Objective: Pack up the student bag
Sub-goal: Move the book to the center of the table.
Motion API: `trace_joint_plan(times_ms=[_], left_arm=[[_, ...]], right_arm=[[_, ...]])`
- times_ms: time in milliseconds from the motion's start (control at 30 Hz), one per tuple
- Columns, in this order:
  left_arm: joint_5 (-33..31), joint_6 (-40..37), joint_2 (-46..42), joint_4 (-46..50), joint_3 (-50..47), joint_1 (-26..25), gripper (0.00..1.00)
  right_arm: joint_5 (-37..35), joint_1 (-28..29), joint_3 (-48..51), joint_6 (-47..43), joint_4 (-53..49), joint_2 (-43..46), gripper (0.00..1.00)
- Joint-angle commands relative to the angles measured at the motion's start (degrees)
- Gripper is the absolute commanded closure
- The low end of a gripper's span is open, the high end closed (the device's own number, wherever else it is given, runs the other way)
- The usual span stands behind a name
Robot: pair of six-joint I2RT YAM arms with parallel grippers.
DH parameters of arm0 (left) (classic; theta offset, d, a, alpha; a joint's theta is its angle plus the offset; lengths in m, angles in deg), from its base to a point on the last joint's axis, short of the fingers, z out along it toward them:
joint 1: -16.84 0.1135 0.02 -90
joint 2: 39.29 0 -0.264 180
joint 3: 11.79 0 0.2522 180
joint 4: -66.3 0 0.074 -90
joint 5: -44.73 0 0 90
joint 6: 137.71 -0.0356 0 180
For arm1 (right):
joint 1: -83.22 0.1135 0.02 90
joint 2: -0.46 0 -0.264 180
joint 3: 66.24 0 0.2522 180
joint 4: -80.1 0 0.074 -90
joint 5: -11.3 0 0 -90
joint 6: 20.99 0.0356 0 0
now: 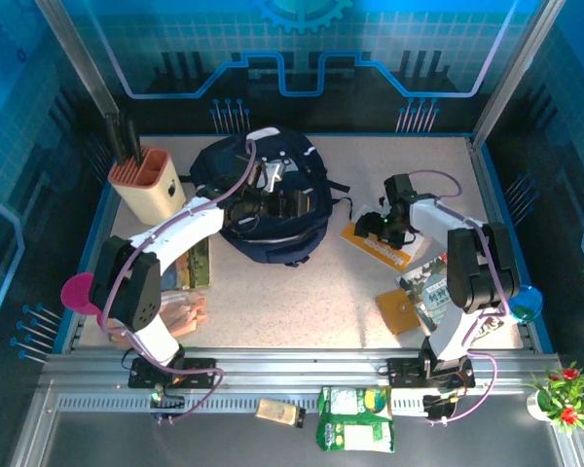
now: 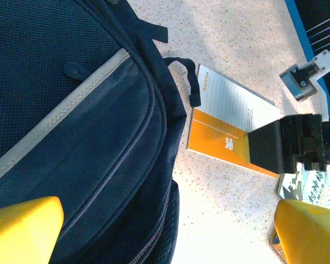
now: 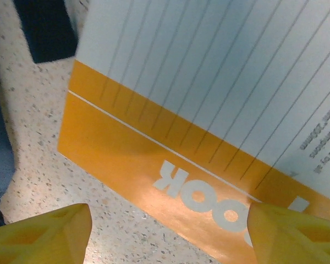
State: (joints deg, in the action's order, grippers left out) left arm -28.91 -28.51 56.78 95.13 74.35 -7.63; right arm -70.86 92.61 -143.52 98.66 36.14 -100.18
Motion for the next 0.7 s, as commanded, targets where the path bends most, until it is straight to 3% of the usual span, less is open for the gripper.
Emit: trace_joint_plan(times_ms=[0, 233, 667], left_arm=[[1.23, 1.01, -0.07, -0.41, 1.67, 0.43, 0.01], [-0.71, 0.24, -2.17, 0.79, 0.07, 0.39, 0.01], [0.85, 1.31, -0.53, -0.47, 2.17, 0.39, 0.01]], right_arm=[[-3.45, 1.83, -5.53, -1.18, -1.31, -1.39, 0.26], [-8.15, 5.02, -12.71, 1.58, -2.52, -8.23, 0.34], [-3.63, 9.06, -10.84, 2.59, -2.99, -11.18, 0.34]])
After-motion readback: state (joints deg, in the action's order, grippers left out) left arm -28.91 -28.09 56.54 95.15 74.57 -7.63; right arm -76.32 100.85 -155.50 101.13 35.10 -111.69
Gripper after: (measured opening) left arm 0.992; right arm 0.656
